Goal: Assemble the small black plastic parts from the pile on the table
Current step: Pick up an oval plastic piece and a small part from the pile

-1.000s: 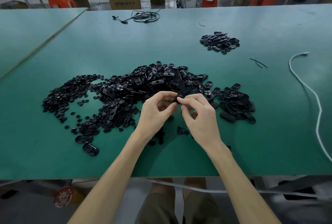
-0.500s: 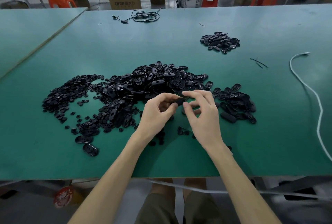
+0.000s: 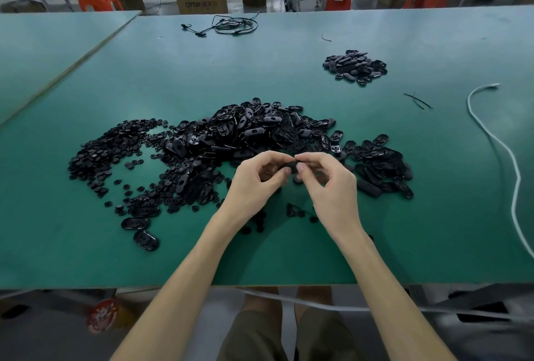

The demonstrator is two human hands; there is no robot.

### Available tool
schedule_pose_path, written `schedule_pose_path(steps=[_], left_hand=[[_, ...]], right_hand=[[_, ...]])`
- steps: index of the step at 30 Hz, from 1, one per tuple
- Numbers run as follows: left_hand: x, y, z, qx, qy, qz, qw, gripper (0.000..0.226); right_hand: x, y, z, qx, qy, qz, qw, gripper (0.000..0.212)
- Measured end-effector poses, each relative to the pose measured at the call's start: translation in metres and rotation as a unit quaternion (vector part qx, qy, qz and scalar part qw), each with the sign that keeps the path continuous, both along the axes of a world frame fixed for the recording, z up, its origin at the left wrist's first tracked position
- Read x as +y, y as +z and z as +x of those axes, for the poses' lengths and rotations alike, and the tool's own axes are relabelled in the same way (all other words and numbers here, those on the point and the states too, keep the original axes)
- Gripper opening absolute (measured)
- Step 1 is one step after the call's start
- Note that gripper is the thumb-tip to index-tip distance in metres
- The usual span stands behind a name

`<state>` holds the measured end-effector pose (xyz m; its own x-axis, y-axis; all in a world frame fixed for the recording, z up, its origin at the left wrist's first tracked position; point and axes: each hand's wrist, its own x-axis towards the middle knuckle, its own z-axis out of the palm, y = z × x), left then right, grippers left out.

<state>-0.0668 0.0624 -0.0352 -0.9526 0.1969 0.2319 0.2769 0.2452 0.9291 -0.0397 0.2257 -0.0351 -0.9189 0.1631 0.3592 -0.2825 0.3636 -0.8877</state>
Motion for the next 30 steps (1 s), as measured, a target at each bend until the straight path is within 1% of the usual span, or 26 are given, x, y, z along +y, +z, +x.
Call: schedule_pose_path(steps=[16,21,26,30], left_hand=[[-0.0008,0.0023,0.0000,0.004,-0.014,0.001,1.000,0.014],[-0.0010,0.0027,0.0007,0.005,-0.019,0.001,1.000,0.016],[-0.0009,0.0002,-0.0002,0.007,-0.001,-0.001,1.000,0.020],[-0.0009,-0.0034,-0.0005,0.019,0.003,-0.009,1.000,0.016]], right_hand=[[-0.0001,0.0005,0.0015,-0.002,0.010,-0.014,1.000,0.015],[-0.0006,0.0004,0.0014,-0.011,0.015,-0.015,1.000,0.016],[-0.0018,0.0009,0.0019,-0.008,0.027,0.000,1.000,0.016],[-0.0022,0.0013,0.0022,-0.009,0.037,0.007,0.999,0.014]])
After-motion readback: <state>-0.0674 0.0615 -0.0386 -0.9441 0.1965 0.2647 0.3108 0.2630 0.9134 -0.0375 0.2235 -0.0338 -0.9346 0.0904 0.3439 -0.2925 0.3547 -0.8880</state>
